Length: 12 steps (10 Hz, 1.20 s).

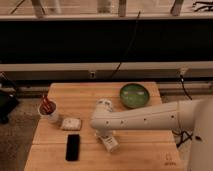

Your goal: Place the bottle in the ceramic bowl

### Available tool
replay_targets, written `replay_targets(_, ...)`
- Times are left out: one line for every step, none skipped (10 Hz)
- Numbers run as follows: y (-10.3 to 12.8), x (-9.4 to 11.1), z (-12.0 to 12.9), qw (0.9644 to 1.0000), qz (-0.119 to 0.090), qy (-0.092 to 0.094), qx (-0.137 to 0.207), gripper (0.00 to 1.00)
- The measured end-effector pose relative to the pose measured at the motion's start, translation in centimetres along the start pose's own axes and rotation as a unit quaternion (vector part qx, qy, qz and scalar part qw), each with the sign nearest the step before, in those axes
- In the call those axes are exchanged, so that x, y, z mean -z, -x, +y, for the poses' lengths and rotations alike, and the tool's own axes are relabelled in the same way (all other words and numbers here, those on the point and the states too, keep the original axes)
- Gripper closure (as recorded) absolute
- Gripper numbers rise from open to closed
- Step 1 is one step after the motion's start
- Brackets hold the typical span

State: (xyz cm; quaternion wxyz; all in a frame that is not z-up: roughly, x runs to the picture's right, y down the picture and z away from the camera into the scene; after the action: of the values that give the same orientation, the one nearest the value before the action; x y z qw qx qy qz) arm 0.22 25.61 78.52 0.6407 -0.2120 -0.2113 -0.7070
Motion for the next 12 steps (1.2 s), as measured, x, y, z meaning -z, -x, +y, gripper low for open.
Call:
replay_targets(0.1,0.0,0.2,1.0,0.002,0.002,-0.003,0.69)
replay_targets(0.1,0.2,0.6,1.0,0.004,0.004,-0.007,0.81)
replay_targets(0.1,0.4,0.8,0.9999,0.005,0.005,-0.011,0.89)
replay_targets(0.0,1.1,1.1,0.9997,0.007,0.009,-0.02,0.97)
replay_targets(0.1,2.2,2.2,0.9992,0.008,0.016,-0.035,1.0)
replay_targets(0.1,3.0,3.4,0.9986,0.013,0.02,-0.047,1.0)
replay_targets(0.3,3.9,4.3,0.9979,0.016,0.022,-0.059,1.0)
replay_targets(0.4,5.6,5.9,0.9964,0.023,0.025,-0.078,1.0)
replay_targets(0.5,6.8,7.4,0.9948,0.03,0.029,-0.093,1.0)
replay_targets(0.4,7.6,8.7,0.9932,0.036,0.03,-0.106,1.0)
replay_targets(0.3,8.2,10.2,0.9911,0.041,0.032,-0.122,1.0)
replay_targets(0.1,8.7,11.9,0.9882,0.045,0.035,-0.142,1.0)
